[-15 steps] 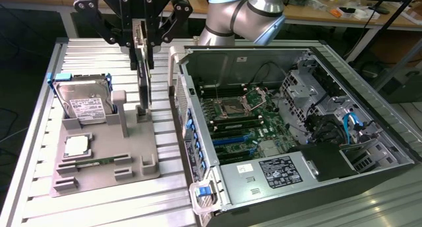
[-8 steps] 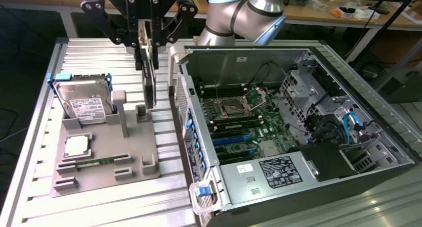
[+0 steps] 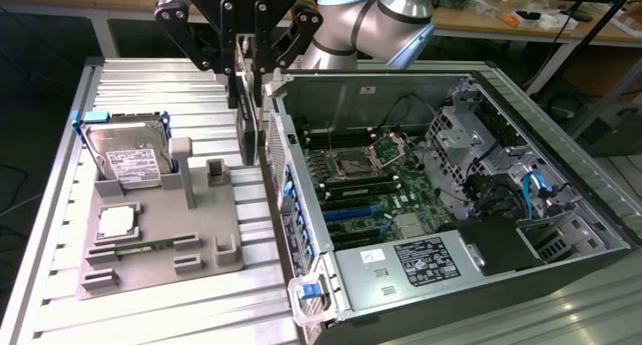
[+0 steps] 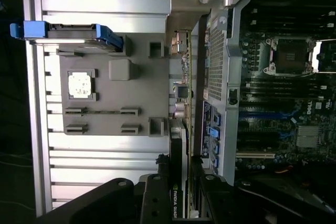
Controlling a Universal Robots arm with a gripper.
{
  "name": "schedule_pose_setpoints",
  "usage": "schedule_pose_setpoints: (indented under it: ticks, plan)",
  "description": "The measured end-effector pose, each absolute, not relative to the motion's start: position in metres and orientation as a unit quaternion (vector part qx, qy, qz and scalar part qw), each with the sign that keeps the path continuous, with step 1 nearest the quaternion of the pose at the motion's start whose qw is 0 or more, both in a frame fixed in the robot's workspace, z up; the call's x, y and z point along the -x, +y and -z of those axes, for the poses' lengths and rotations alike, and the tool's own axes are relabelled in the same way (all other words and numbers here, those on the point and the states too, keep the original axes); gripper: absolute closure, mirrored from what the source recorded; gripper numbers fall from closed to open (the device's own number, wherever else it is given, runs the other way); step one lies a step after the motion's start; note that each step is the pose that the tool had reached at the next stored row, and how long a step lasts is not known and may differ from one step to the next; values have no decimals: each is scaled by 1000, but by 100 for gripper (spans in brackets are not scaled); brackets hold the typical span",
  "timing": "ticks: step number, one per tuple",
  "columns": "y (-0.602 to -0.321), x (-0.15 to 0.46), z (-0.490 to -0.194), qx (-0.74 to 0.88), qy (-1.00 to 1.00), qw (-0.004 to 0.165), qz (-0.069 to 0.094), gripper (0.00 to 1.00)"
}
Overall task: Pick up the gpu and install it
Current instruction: 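Pick up the gpu and move the gpu toward the slot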
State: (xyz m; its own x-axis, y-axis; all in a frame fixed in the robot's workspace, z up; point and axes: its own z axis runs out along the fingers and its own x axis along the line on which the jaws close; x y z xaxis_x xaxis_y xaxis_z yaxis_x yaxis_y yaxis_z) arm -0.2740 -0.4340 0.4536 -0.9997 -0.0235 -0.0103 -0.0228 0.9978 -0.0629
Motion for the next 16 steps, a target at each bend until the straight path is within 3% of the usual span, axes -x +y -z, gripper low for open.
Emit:
schedule_pose_setpoints:
  ticks: [16]
  plan:
    - [-434, 210, -452, 10, 1000, 5, 29, 73]
